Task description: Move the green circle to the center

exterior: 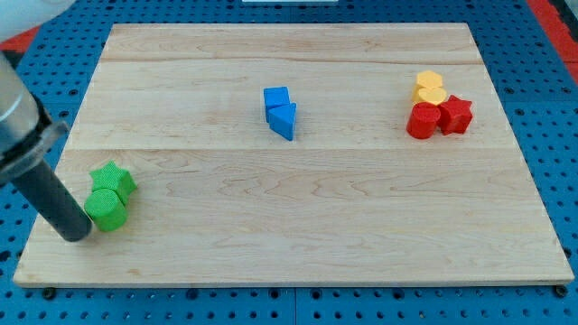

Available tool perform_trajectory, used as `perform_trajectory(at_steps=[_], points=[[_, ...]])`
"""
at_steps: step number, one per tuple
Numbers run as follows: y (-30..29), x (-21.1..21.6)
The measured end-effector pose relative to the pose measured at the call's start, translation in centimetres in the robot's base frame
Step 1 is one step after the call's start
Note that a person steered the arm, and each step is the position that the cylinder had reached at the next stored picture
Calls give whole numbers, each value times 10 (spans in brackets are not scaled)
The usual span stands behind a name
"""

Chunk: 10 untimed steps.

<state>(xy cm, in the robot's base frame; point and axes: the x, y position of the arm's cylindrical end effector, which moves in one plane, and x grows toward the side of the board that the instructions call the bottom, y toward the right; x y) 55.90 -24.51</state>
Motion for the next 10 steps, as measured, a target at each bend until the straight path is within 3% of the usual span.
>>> perform_trajectory(at_steps=[2,4,7,10], points=[[35,-29],[19,-13],[148,-4],[191,-64]])
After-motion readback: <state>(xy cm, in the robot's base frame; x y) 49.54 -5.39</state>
